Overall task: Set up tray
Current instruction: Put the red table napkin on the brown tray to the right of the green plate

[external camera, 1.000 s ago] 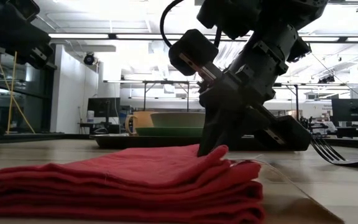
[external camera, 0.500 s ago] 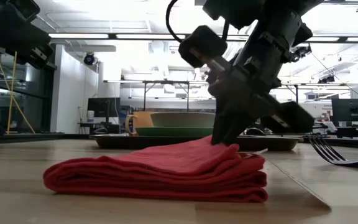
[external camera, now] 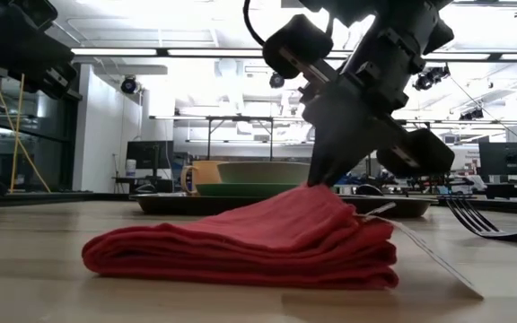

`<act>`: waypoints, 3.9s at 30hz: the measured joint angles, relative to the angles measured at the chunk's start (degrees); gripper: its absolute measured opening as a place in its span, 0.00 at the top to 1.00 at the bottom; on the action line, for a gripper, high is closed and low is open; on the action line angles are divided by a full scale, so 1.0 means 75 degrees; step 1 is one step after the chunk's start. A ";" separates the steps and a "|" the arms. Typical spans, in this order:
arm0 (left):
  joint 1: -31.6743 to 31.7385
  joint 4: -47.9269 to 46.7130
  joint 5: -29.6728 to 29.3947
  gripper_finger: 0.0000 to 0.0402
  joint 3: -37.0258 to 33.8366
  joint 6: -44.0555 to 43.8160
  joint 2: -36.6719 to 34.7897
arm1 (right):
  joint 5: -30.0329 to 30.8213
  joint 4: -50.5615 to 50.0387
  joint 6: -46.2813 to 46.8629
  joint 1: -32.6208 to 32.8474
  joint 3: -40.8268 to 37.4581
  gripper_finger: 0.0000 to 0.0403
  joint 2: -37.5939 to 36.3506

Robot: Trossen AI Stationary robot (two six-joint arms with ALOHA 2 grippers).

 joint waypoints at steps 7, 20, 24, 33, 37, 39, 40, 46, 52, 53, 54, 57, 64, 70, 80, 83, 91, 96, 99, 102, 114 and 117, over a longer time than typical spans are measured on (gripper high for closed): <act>0.0001 0.0000 0.0002 0.86 0.0000 -0.0055 0.0002 | -0.0238 -0.0464 -0.0089 0.0003 0.0000 1.00 -0.0080; -0.0001 -0.0003 -0.0174 0.86 0.0003 -0.0052 0.0002 | 0.0261 -0.2433 -0.0201 -0.0017 0.0009 1.00 -0.1076; -0.0002 0.0000 -0.0178 0.86 0.0003 -0.0054 0.0000 | 0.0433 -0.2678 -0.0207 -0.0017 0.0009 1.00 -0.1154; 0.0001 0.0003 -0.0198 0.86 0.0003 -0.0057 -0.0001 | 0.0843 -0.2903 -0.0270 -0.0192 0.0009 1.00 -0.1154; 0.0000 0.0003 -0.0198 0.86 0.0003 -0.0082 0.0001 | 0.0930 -0.3003 -0.0476 -0.0395 0.0009 1.00 -0.1154; 0.0001 0.0003 -0.0198 0.86 0.0003 -0.0084 0.0002 | 0.0929 -0.3082 -0.0584 -0.0487 0.0009 1.00 -0.1154; 0.0001 0.0003 -0.0198 0.86 0.0003 -0.0085 0.0000 | 0.0921 -0.3137 -0.0609 -0.0531 0.0009 1.00 -0.1154; 0.0001 0.0003 -0.0198 0.86 0.0003 -0.0085 0.0002 | 0.0919 -0.3362 -0.0811 -0.0769 0.0009 1.00 -0.1154; -0.0001 0.0003 -0.0198 0.86 0.0003 -0.0085 0.0000 | 0.0901 -0.3381 -0.0948 -0.0907 0.0009 1.00 -0.1288; 0.0001 0.0000 -0.0195 0.86 0.0003 -0.0084 0.0001 | 0.0936 -0.3385 -0.0950 -0.0927 0.0009 1.00 -0.1355; 0.0001 0.0002 -0.0195 0.86 0.0003 -0.0085 0.0001 | 0.1006 -0.3384 -0.0951 -0.0948 0.0009 1.00 -0.1438; -0.0002 0.0000 -0.0195 0.86 0.0003 -0.0084 0.0002 | 0.1200 -0.3445 -0.0956 -0.1024 0.0009 1.00 -0.1685; 0.0000 0.0000 -0.0195 0.86 0.0003 -0.0079 0.0002 | 0.1500 -0.3985 -0.0960 -0.1127 0.0009 1.00 -0.2090; -0.0002 0.0000 -0.0192 0.86 0.0003 -0.0081 0.0002 | 0.1576 -0.4260 -0.0972 -0.1224 0.0009 1.00 -0.2194; 0.0000 0.0000 -0.0189 0.86 0.0003 -0.0082 0.0002 | 0.1502 -0.4637 -0.1187 -0.1485 0.0009 1.00 -0.2210; -0.0001 0.0000 -0.0189 0.86 0.0003 -0.0082 0.0001 | 0.1432 -0.4715 -0.1291 -0.1540 0.0006 1.00 -0.2276; -0.0001 -0.0002 -0.0189 0.86 0.0003 -0.0079 0.0002 | 0.1673 -0.4784 -0.1308 -0.1571 0.0006 1.00 -0.2856; 0.0000 0.0000 -0.0189 0.86 0.0003 -0.0079 0.0000 | 0.2014 -0.4804 -0.1215 -0.1571 0.0006 1.00 -0.3307; 0.0001 0.0000 -0.0187 0.86 0.0003 -0.0079 0.0002 | 0.2171 -0.4804 -0.1167 -0.1571 0.0006 1.00 -0.3531; 0.0001 0.0000 -0.0188 0.86 0.0003 -0.0079 0.0001 | 0.2243 -0.4802 -0.1149 -0.1571 0.0006 1.00 -0.3693; -0.0001 0.0015 -0.0189 0.86 0.0003 -0.0082 0.0002 | 0.2459 -0.4950 -0.1406 -0.1839 0.0006 1.00 -0.3937; -0.0001 0.0043 -0.0189 0.86 0.0003 -0.0085 0.0000 | 0.2393 -0.4972 -0.1631 -0.2031 0.0006 1.00 -0.3937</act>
